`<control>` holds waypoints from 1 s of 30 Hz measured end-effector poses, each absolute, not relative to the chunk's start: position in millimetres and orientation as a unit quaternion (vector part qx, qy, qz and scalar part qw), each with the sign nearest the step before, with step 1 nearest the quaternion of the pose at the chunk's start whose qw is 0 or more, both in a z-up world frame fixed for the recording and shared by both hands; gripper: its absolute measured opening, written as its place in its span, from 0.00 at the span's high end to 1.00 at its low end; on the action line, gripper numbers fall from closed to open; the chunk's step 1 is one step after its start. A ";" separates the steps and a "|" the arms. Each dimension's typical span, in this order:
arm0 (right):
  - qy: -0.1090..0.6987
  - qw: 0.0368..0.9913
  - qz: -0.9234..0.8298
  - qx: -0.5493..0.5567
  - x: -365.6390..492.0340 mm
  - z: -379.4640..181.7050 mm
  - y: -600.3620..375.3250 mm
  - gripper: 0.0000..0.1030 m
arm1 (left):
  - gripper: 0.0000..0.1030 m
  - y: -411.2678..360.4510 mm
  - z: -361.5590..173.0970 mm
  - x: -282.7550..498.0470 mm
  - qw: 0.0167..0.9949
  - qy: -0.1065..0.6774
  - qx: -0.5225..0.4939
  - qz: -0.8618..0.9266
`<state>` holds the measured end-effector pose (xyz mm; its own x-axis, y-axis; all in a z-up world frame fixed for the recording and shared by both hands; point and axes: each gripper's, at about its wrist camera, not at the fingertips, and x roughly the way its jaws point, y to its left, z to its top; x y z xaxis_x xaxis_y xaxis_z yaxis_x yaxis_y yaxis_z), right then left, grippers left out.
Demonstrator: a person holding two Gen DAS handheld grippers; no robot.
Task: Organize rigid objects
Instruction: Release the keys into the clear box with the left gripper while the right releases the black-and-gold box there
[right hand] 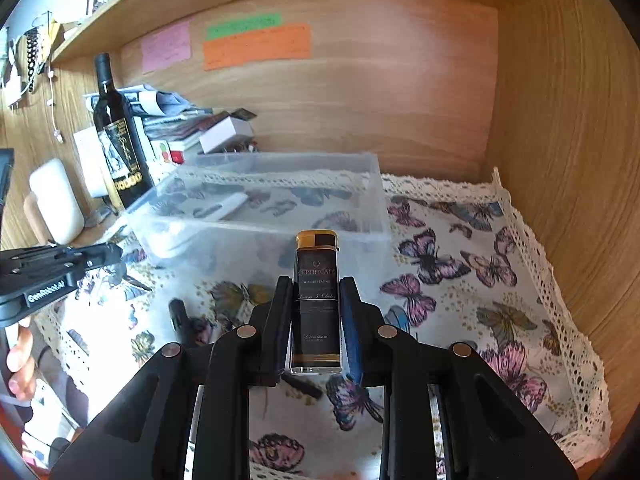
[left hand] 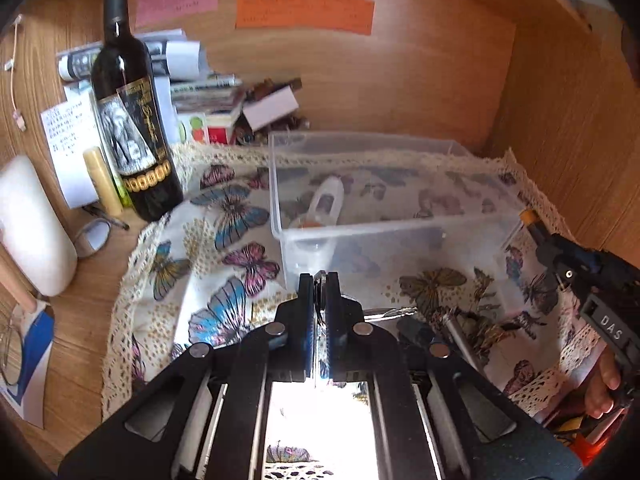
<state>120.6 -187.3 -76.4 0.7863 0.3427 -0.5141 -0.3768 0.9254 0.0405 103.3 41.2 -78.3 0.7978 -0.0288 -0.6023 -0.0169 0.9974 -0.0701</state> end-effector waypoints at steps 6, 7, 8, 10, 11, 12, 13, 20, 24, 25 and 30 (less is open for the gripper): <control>0.238 0.951 0.194 -0.034 126.0 -56.2 -180.5 0.79 | 0.96 43.5 -49.2 109.3 0.960 0.277 -0.042 -0.005; 0.235 0.952 0.195 -0.035 127.6 -53.6 -179.1 0.79 | 0.96 44.6 -46.3 111.8 0.961 0.274 -0.044 -0.006; 0.231 0.952 0.198 -0.035 130.0 -50.8 -177.4 0.79 | 0.96 45.3 -44.1 115.5 0.961 0.271 -0.046 -0.008; 0.226 0.953 0.200 -0.037 135.0 -47.2 -173.6 0.79 | 0.96 44.6 -40.2 123.8 0.963 0.267 -0.045 -0.008; 0.225 0.953 0.200 -0.038 137.2 -46.1 -172.0 0.79 | 0.96 43.4 -39.1 128.2 0.963 0.266 -0.043 -0.007; 0.225 0.953 0.201 -0.038 139.7 -45.2 -170.4 0.79 | 0.96 42.1 -38.5 133.3 0.963 0.266 -0.041 -0.006; 0.225 0.952 0.203 -0.038 144.1 -44.6 -168.2 0.79 | 0.96 40.9 -38.6 137.6 0.963 0.267 -0.040 -0.007; 0.243 0.947 0.205 -0.041 171.5 -50.1 -160.5 0.79 | 0.96 30.8 -44.6 171.5 0.959 0.282 -0.032 -0.011; 0.261 0.942 0.206 -0.043 186.9 -58.4 -158.1 0.79 | 0.96 23.2 -53.1 188.9 0.955 0.295 -0.027 -0.016; 0.267 0.941 0.205 -0.041 191.4 -61.6 -157.4 0.79 | 0.96 21.5 -55.2 191.7 0.954 0.298 -0.025 -0.017; 0.286 0.936 0.204 -0.039 204.3 -71.8 -157.3 0.79 | 0.96 15.3 -68.2 206.7 0.948 0.318 -0.022 -0.021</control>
